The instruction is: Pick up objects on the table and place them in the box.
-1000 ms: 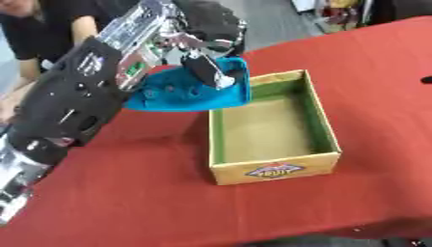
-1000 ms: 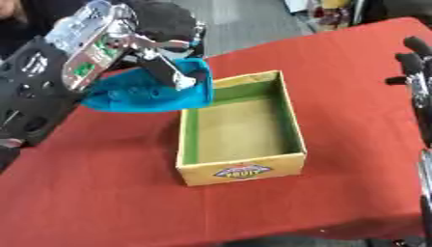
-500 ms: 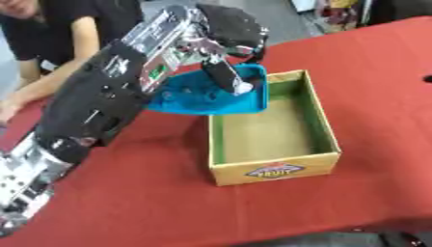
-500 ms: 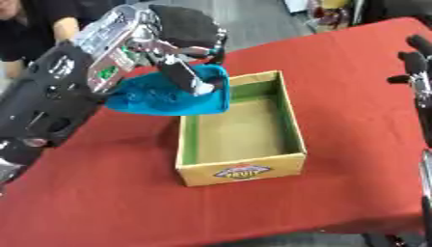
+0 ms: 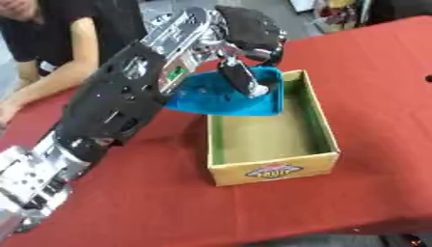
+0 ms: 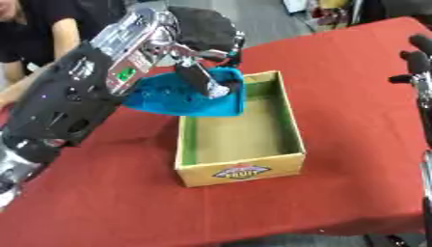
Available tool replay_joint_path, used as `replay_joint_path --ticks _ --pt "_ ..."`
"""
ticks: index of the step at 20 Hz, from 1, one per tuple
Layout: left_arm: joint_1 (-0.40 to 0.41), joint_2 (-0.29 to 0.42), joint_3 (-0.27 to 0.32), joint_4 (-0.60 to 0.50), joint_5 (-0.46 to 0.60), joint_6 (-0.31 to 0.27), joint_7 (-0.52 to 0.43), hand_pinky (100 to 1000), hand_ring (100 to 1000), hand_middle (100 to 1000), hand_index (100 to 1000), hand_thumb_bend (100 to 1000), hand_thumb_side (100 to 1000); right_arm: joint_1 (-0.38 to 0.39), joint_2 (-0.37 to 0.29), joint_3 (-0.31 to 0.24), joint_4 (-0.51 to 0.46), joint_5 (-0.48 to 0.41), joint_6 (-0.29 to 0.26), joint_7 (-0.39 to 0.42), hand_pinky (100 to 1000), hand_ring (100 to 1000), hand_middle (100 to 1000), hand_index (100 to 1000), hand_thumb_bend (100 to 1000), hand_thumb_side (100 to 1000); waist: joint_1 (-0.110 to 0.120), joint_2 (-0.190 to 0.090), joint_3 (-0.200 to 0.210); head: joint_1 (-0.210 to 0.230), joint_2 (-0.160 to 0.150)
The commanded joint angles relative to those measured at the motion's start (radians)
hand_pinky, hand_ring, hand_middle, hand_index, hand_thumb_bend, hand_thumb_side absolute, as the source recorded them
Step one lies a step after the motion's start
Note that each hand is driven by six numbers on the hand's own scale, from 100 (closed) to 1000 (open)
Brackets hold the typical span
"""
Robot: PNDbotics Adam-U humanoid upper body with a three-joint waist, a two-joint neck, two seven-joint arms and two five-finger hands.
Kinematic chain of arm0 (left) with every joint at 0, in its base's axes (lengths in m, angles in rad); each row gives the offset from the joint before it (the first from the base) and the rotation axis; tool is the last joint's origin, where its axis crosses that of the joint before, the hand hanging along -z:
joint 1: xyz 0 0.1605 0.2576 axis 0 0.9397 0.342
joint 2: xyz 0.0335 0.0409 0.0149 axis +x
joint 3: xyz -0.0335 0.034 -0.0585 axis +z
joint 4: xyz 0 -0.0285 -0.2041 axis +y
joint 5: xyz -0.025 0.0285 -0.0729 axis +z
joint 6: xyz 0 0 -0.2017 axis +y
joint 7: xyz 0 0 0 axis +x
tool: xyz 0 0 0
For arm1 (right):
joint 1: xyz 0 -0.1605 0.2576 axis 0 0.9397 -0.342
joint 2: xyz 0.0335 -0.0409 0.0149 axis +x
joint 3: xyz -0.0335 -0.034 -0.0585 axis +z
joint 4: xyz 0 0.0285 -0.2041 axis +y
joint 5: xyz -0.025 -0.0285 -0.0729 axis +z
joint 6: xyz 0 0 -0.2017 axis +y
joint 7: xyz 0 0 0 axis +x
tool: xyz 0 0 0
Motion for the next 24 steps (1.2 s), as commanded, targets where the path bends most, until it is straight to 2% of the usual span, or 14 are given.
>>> replay_joint_path --ticks 1,14,20,21,23,24 --pt "-0.027 -0.002 0.008 0.003 -0.014 -0.004 0.010 100 100 100 106 100 522 -0.023 0.001 -0.002 -0.024 0.002 -0.001 -0.003 676 906 964 1000 443 1000 -0.007 -0.007 -0.003 0.011 -0.014" --pt "-0.014 -0.078 0.012 0.079 -0.102 -0.033 0.092 100 100 100 120 100 518 -0.029 0.011 -0.005 -0.033 0.003 0.001 -0.008 676 906 958 1000 441 1000 -0.009 0.000 -0.014 0.014 -0.020" --pt "-0.007 -0.101 0.012 0.097 -0.144 -0.044 0.136 100 100 100 175 100 480 -0.030 0.012 -0.005 -0.034 0.000 0.001 -0.009 676 906 957 1000 441 1000 -0.010 0.002 -0.015 0.020 -0.021" --pt "-0.006 -0.103 0.011 0.099 -0.156 -0.048 0.139 100 100 228 285 100 414 -0.030 0.013 -0.006 -0.034 0.000 0.001 -0.011 676 906 957 1000 440 1000 -0.010 0.002 -0.015 0.021 -0.021" --pt "0.000 -0.107 0.007 0.106 -0.182 -0.065 0.143 415 311 420 439 100 380 -0.030 0.014 -0.006 -0.035 -0.002 0.001 -0.013 676 906 957 1000 440 1000 -0.010 0.003 -0.016 0.022 -0.022" --pt "0.003 -0.110 0.005 0.113 -0.196 -0.076 0.139 519 425 510 517 100 408 -0.031 0.014 -0.006 -0.035 -0.002 0.001 -0.013 676 906 957 1000 440 1000 -0.011 0.003 -0.016 0.022 -0.023"
